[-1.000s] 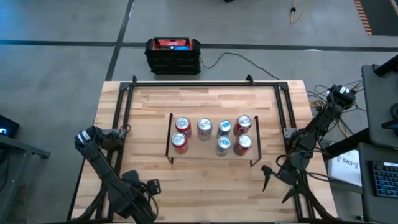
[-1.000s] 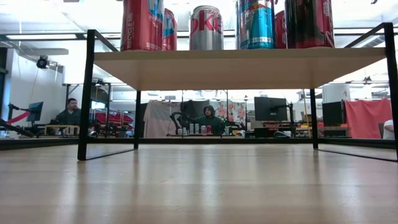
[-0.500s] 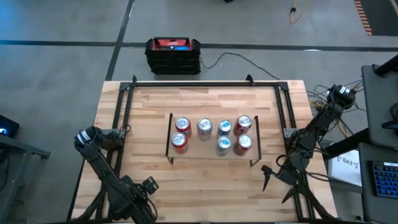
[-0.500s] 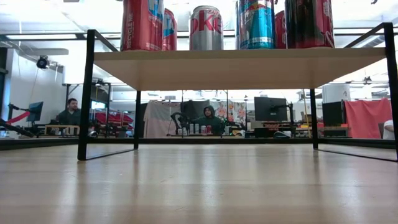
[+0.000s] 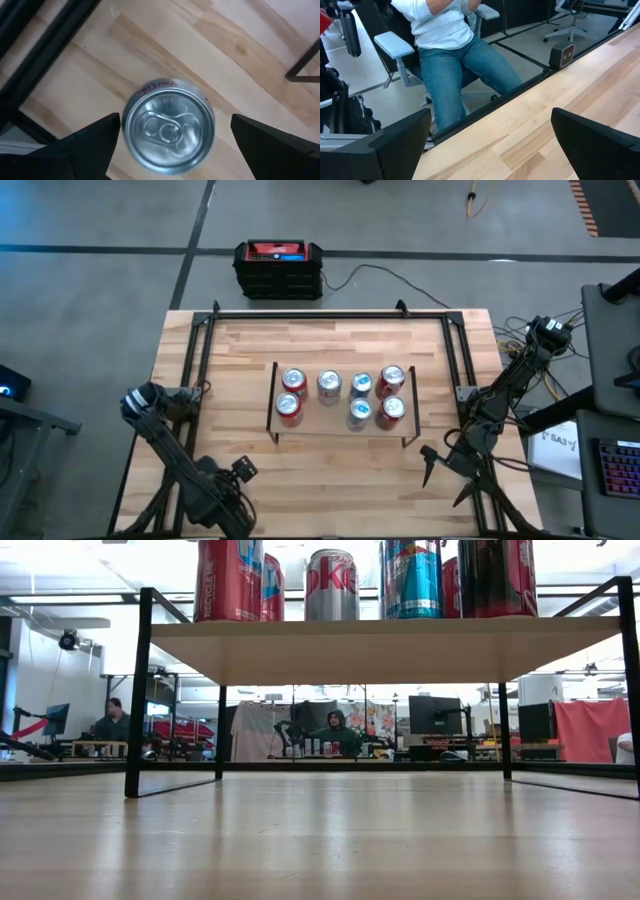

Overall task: Place canned beverage on shelf
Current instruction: Put the silver soda can on the shelf

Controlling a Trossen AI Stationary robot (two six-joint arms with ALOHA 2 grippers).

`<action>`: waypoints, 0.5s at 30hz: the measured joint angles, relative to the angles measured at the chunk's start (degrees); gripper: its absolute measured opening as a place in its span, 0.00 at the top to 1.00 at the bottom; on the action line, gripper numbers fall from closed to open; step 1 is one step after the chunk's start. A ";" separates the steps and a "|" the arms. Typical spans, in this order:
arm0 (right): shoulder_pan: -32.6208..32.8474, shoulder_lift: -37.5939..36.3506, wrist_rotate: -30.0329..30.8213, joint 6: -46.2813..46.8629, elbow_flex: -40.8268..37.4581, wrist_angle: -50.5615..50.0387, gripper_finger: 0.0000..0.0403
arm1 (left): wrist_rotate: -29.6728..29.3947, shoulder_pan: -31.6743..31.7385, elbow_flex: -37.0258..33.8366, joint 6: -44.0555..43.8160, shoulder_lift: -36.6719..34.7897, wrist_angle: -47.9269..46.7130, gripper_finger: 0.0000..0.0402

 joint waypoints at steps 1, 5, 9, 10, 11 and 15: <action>0.00 0.00 0.00 -0.02 0.00 0.00 0.01 | 0.07 0.12 -0.91 0.00 0.00 1.01 0.09; 0.00 0.00 0.00 0.00 0.02 -0.02 0.01 | 0.11 0.41 -3.27 0.00 0.00 4.46 0.09; 0.00 -0.01 0.02 -0.01 0.02 0.00 0.01 | 0.17 0.44 -3.28 0.00 0.00 5.51 0.09; 0.00 0.00 0.00 0.00 0.02 -0.02 0.01 | 0.17 0.44 -3.14 0.00 0.00 5.40 0.09; 0.00 0.00 0.02 -0.03 0.02 0.00 0.01 | 0.19 0.44 -3.01 0.01 0.00 5.41 0.09; 0.00 0.00 0.01 0.00 0.02 -0.02 0.01 | 0.83 0.44 -3.02 0.02 0.00 4.76 0.11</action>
